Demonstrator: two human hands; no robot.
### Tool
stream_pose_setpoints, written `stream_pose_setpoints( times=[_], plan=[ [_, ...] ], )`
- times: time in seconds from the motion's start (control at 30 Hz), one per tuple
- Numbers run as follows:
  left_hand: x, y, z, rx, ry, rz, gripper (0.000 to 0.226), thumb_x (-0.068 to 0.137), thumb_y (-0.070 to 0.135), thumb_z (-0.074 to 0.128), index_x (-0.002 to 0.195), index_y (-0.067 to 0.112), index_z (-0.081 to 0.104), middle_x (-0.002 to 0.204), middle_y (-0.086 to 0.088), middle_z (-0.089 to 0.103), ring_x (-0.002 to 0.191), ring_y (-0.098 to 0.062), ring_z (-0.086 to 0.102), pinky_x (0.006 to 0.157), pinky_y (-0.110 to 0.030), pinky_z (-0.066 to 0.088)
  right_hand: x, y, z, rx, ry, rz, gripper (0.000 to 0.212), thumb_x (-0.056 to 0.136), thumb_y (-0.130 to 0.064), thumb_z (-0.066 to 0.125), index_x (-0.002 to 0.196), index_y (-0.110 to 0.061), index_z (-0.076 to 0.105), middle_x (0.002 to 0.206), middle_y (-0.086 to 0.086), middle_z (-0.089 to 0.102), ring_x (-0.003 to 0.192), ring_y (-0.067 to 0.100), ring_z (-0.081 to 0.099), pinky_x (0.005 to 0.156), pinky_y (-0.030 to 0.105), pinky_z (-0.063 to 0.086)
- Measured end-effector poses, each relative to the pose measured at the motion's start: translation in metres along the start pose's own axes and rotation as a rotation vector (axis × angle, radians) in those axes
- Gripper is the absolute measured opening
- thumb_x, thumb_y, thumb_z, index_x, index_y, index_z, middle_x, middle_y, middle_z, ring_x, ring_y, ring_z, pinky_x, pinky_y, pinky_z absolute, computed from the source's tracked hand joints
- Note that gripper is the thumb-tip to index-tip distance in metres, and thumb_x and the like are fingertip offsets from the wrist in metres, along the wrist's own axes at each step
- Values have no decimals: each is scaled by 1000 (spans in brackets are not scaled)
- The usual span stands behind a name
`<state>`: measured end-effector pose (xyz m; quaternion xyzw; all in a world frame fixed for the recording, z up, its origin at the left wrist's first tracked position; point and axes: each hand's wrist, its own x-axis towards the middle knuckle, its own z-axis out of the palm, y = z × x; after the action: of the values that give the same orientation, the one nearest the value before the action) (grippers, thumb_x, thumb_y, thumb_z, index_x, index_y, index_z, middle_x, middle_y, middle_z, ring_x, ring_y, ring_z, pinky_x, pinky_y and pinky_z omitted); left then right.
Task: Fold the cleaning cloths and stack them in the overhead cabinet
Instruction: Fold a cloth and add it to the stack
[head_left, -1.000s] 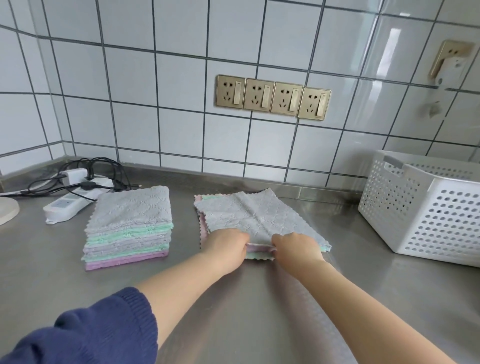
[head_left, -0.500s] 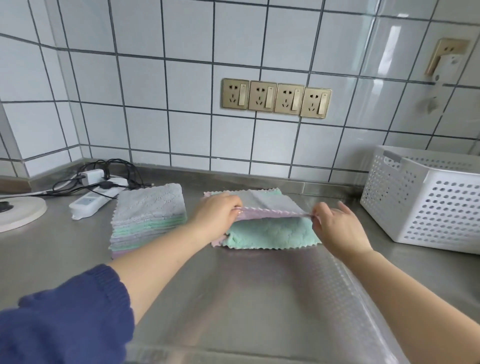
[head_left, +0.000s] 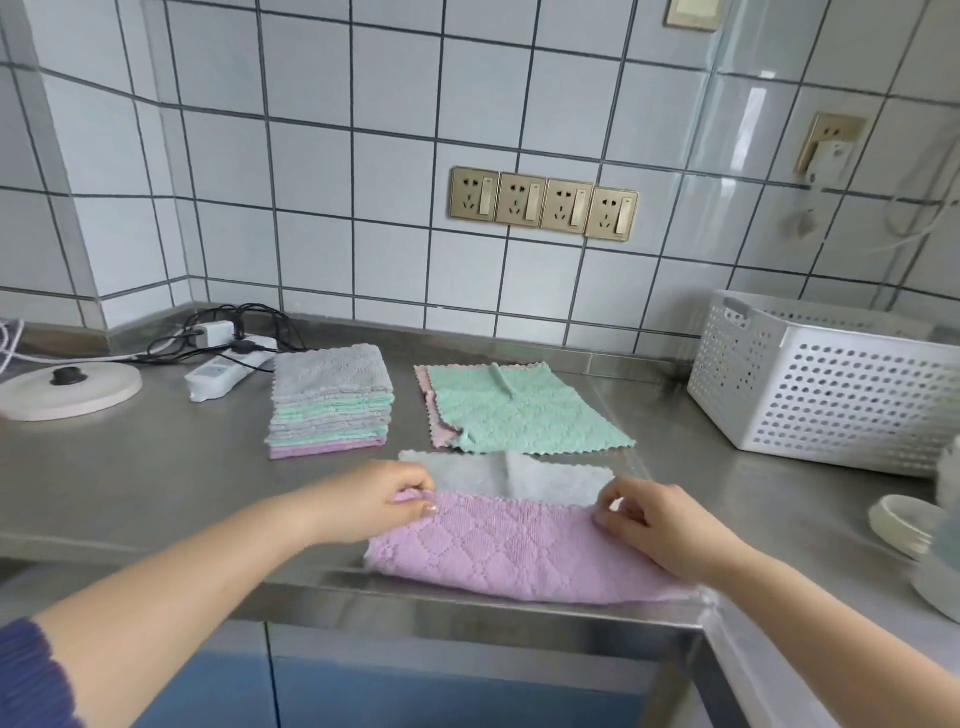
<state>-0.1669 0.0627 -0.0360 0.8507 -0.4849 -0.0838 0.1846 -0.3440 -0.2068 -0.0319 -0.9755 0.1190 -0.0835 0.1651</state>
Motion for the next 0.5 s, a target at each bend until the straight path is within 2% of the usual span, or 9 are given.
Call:
stream_pose_setpoints(
  times=[0.07,0.13,0.2,0.27,0.33,0.4,0.5],
  plan=[
    [-9,-4,2,5,-112,-8,17,92,40,53,75,40,49,88,17,57,78,0,51,71,-20,38,-4,-1,-3,88,-131,29,13,86,-47,59,85,-34,60,62,-6,55,52,9,38,53,22,31],
    [-16,-9,4,2,-143,-32,14,91,40,54,82,31,58,95,7,62,85,-8,54,76,-24,41,-5,3,-6,158,-201,49,15,83,-50,62,85,-35,62,61,-6,53,53,8,36,54,23,28],
    [-18,-16,5,-9,-112,-60,22,90,40,55,89,18,61,93,-1,62,78,-10,50,70,-25,37,-3,6,-8,177,-240,75,13,82,-47,65,88,-36,62,64,-10,58,53,4,42,55,17,33],
    [-18,-22,5,-22,-63,-85,18,91,34,55,82,19,57,78,1,53,68,-9,41,61,-25,30,0,10,-9,170,-257,112,13,83,-42,66,94,-36,63,80,-14,67,68,-1,56,66,13,43],
    [-14,-26,4,-70,6,-122,20,91,27,55,72,26,48,69,7,44,61,-9,36,57,-25,27,6,17,-8,199,-215,173,13,84,-37,66,95,-31,65,91,-11,69,82,5,62,74,18,47],
    [-7,-29,3,-156,92,-162,18,91,27,56,75,30,50,66,9,46,58,-8,39,55,-24,29,16,22,-6,252,-132,241,15,83,-36,67,90,-23,67,83,-7,66,74,10,58,68,23,44],
    [7,-36,4,-234,182,-227,10,91,28,57,87,19,59,69,4,51,59,-10,43,57,-25,32,35,26,2,285,-12,322,24,82,-37,68,83,-14,66,68,-4,56,63,12,48,60,25,36]
  ],
)
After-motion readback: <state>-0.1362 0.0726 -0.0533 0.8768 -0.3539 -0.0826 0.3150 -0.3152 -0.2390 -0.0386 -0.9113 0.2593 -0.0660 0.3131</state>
